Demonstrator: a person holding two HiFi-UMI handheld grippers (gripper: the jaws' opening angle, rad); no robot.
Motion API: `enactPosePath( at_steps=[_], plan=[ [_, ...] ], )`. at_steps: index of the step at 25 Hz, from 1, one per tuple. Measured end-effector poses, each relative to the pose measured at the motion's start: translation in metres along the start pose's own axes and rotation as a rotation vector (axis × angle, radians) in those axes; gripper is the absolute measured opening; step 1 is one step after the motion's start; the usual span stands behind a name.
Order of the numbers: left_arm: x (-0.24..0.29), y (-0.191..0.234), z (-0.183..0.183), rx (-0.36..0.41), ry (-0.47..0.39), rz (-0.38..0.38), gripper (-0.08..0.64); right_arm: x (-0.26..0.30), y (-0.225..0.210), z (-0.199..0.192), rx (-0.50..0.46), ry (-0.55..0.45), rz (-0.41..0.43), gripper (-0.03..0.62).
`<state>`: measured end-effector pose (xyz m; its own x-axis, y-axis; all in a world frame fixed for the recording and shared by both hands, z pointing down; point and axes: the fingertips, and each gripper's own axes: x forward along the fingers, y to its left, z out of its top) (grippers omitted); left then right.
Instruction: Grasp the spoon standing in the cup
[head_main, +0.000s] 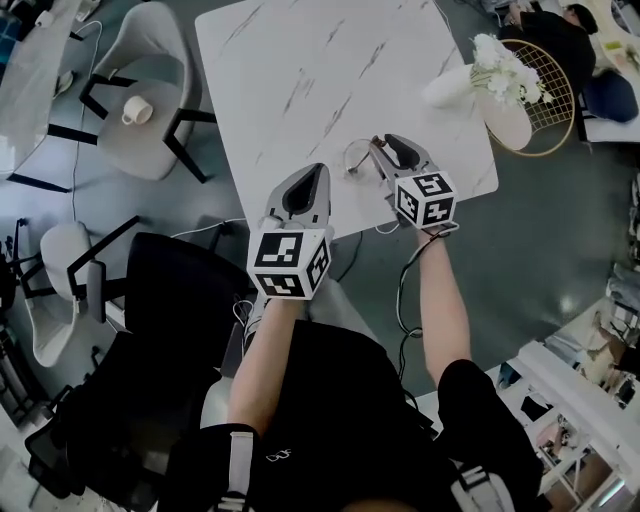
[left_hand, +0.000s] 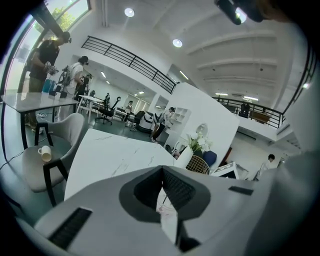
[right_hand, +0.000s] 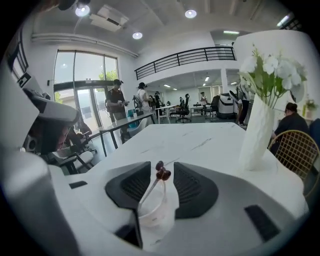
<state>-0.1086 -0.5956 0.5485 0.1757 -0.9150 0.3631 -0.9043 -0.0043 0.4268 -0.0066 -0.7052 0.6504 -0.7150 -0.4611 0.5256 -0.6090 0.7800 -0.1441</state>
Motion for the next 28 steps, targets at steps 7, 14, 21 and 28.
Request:
enactPosePath(
  at_steps=[7, 14, 21, 28],
  plan=[
    [-0.001, 0.014, 0.012, -0.009, -0.016, 0.013, 0.015, 0.002, -0.005, -0.001, 0.006, -0.008, -0.045, 0.100],
    [0.004, 0.011, 0.014, 0.006, -0.008, -0.006, 0.015, 0.000, 0.004, -0.002, -0.026, -0.020, -0.064, 0.080],
    [0.012, 0.007, 0.027, 0.023, -0.022, -0.032, 0.015, -0.017, 0.015, 0.027, -0.031, -0.103, -0.088, 0.060],
    [0.017, -0.005, 0.054, 0.049, -0.068, -0.043, 0.015, -0.069, 0.021, 0.101, 0.008, -0.311, -0.152, 0.057]
  ],
)
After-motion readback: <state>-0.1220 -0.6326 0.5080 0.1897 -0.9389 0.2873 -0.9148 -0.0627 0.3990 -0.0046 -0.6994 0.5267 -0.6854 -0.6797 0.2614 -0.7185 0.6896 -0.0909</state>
